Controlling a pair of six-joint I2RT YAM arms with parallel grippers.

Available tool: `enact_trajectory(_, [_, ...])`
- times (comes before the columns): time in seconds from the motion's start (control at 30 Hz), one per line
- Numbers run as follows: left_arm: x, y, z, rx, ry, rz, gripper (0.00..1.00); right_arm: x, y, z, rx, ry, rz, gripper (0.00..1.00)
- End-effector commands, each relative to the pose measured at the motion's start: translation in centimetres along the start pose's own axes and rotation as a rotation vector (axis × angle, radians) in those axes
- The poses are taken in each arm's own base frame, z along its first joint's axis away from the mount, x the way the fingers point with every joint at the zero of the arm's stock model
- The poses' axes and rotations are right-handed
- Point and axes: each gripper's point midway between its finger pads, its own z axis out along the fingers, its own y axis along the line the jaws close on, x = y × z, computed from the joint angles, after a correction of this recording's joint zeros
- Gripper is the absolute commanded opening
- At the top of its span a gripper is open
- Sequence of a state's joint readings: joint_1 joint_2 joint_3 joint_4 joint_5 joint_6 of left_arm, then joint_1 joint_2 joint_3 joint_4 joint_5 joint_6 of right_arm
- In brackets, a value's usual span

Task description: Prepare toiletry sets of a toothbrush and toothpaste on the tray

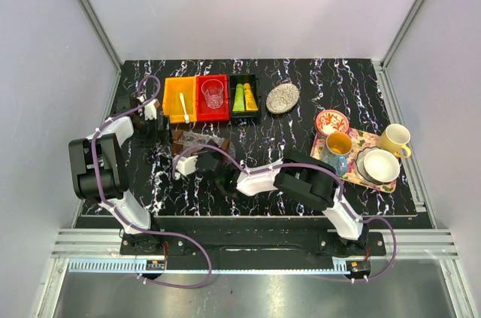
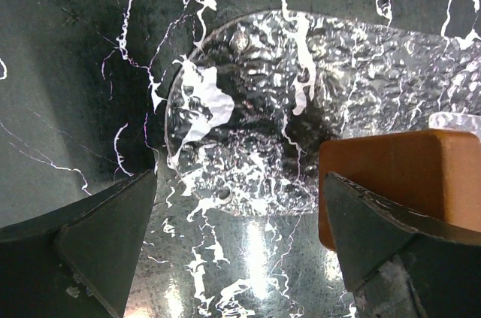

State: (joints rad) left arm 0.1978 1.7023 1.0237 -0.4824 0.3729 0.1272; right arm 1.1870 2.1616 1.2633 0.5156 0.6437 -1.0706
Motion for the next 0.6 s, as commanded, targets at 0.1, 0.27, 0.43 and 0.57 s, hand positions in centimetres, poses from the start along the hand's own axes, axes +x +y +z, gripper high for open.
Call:
enact_trajectory(0.1, [-1.6, -1.5, -1.4, 0.040, -0.060, 0.023, 0.97, -1.8, -2.0, -0.1, 0.185, -0.065, -0.024, 0.00])
enact_trajectory(0.27, [-2.6, -1.4, -2.0, 0.031, -0.088, 0.030, 0.97, -1.9, -2.7, -0.4, 0.238, -0.076, -0.039, 0.00])
enact_trajectory(0.43, [-3.6, -0.9, -2.8, 0.033, -0.112, 0.018, 0.98, -1.8, -3.4, -0.8, 0.290, -0.086, -0.055, 0.00])
enact_trajectory(0.57, [-4.1, -0.6, -3.3, 0.039, -0.130, 0.010, 0.98, -1.8, -3.5, -0.7, 0.331, -0.086, -0.074, 0.00])
